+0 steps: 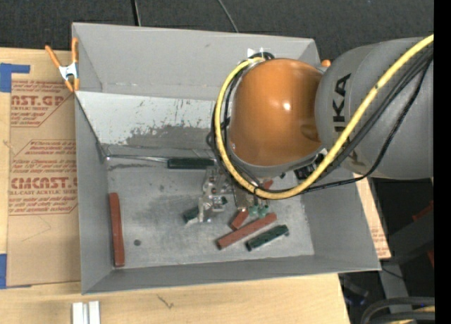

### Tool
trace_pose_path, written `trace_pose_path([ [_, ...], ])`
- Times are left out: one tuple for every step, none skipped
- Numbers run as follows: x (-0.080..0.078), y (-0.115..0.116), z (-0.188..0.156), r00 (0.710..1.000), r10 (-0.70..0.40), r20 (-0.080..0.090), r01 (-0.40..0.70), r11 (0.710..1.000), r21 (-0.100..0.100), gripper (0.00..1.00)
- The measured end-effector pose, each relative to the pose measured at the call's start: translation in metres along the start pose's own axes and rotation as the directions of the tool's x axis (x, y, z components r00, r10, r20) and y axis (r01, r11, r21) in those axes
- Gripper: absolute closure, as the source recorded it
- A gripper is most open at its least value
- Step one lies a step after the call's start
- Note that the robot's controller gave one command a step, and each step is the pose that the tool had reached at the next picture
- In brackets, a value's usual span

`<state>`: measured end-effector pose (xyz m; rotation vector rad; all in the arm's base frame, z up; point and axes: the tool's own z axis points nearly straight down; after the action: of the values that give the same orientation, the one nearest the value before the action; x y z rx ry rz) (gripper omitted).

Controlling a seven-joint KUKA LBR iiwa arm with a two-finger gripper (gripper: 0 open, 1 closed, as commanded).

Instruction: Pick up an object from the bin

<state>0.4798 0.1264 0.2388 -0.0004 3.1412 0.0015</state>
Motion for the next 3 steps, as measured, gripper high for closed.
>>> trace_pose_path([
  [-0.002, -0.003, 0.009, 1.000, 0.027, 0.000, -0.027, 1.000, 0.000, 1.00],
  [-0.011, -0.004, 0.064, 0.997, 0.073, -0.001, -0.073, 0.997, 0.000, 1.00],
  [-0.011, -0.004, 0.064, 0.997, 0.073, -0.001, -0.073, 0.997, 0.000, 1.00],
])
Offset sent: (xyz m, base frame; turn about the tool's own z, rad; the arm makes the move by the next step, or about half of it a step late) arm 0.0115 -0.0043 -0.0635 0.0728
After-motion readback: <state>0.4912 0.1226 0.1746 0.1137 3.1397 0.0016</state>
